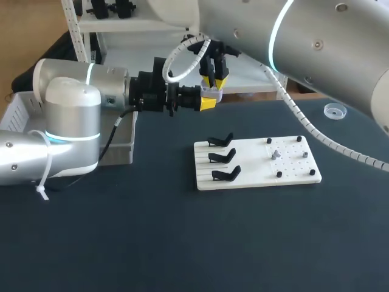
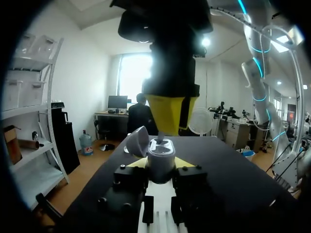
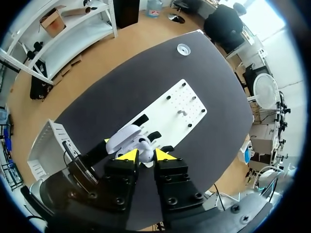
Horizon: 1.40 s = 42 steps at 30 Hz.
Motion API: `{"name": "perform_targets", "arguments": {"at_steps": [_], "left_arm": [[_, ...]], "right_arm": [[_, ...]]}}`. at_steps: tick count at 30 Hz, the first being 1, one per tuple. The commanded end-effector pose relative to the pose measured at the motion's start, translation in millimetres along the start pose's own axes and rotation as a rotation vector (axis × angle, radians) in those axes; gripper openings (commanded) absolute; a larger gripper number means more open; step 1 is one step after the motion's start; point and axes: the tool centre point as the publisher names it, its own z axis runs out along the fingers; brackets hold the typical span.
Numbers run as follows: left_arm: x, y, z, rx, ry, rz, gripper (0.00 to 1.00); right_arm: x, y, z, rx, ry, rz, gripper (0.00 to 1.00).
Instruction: Pick up each earbud case from the left stands, insert the matching earbuds, close the lid, and place the case in the box.
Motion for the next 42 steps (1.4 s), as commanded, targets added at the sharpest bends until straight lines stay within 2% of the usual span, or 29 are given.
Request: {"name": "perform_targets", "arguments": {"at_steps": [1, 24, 25, 28, 32, 36, 42], "left_arm": [[0.2, -0.8, 0, -0.003, -0.002, 0.001, 0.00], [0.2, -0.8, 0, -0.003, -0.002, 0.001, 0.00], [0.2, -0.8, 0, -0.003, -0.002, 0.001, 0.00], [0.2, -0.8, 0, -0.003, -0.002, 0.001, 0.00], [0.2, -0.8, 0, -0.003, -0.002, 0.001, 0.00], [0.2, -0.8, 0, -0.003, -0.002, 0.001, 0.00], [0.2, -0.8, 0, -0.003, -0.002, 0.001, 0.00]], "right_arm": [[-3, 6, -1, 0.010, 0.009, 0.000, 0.00], [-2, 7, 8, 0.013, 0.027, -0.006, 0.00], [-2, 7, 9, 0.013, 0.027, -0.007, 0.02], [-2, 7, 10, 0.013, 0.029, -0.007, 0.16], [-2, 6, 9, 0.012, 0.030, -0.007, 0.31], [-1, 6, 7, 0.009, 0.029, -0.009, 0.35], [-1, 5, 5, 0.008, 0.027, -0.010, 0.35]]}}
